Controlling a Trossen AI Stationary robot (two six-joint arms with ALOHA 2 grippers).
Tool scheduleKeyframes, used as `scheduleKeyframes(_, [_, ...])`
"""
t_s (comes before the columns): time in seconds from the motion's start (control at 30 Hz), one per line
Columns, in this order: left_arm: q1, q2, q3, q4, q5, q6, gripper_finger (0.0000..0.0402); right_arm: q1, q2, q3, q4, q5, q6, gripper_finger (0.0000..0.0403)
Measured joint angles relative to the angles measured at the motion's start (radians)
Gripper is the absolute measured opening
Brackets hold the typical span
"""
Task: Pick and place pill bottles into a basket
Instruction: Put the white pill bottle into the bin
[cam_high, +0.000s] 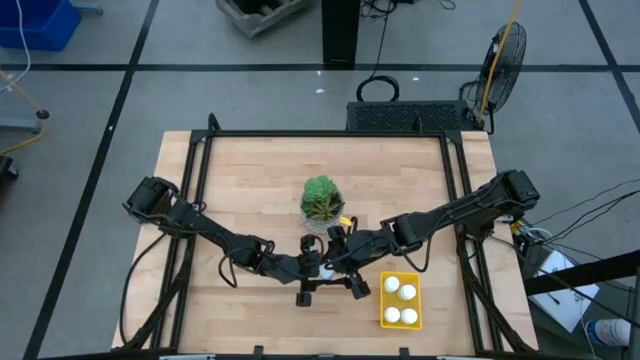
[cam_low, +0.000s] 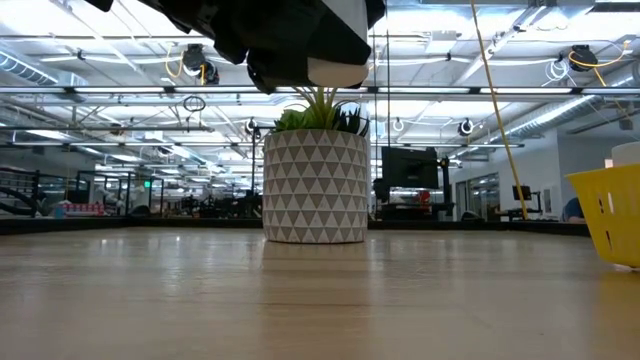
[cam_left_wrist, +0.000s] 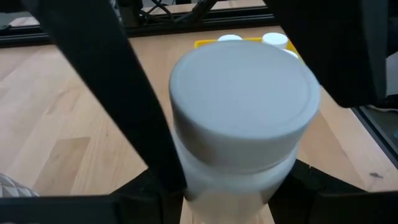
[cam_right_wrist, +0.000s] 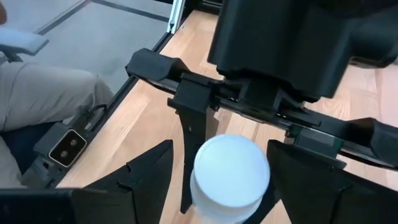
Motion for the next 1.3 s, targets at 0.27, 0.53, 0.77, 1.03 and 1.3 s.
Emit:
scheduleKeyframes(0.27, [0.0, 0.0, 0.0, -0.011, 0.019, -0.006, 0.018, -0.019, 0.0, 0.0, -0.049, 0.0, 0.046, 0.0254])
scheduleKeyframes(0.53, [0.002, 0.0, 0.0, -0.041, 0.018, -0.024, 0.018, -0.037, 0.0, 0.003, -0.084, -0.004, 0.064, 0.0254])
scheduleKeyframes(0.77, [0.014, 0.0, 0.0, -0.076, 0.023, -0.038, 0.018, -0.037, -0.002, 0.025, -0.105, 0.004, 0.062, 0.025])
scheduleKeyframes(1.03, [0.02, 0.0, 0.0, -0.076, 0.023, -0.045, 0.0179, -0.023, 0.005, 0.025, -0.1, 0.0, 0.059, 0.0237])
scheduleKeyframes(1.3, [0.022, 0.0, 0.0, -0.07, 0.028, -0.051, 0.0178, -0.024, 0.039, 0.024, -0.07, 0.004, 0.03, 0.0261])
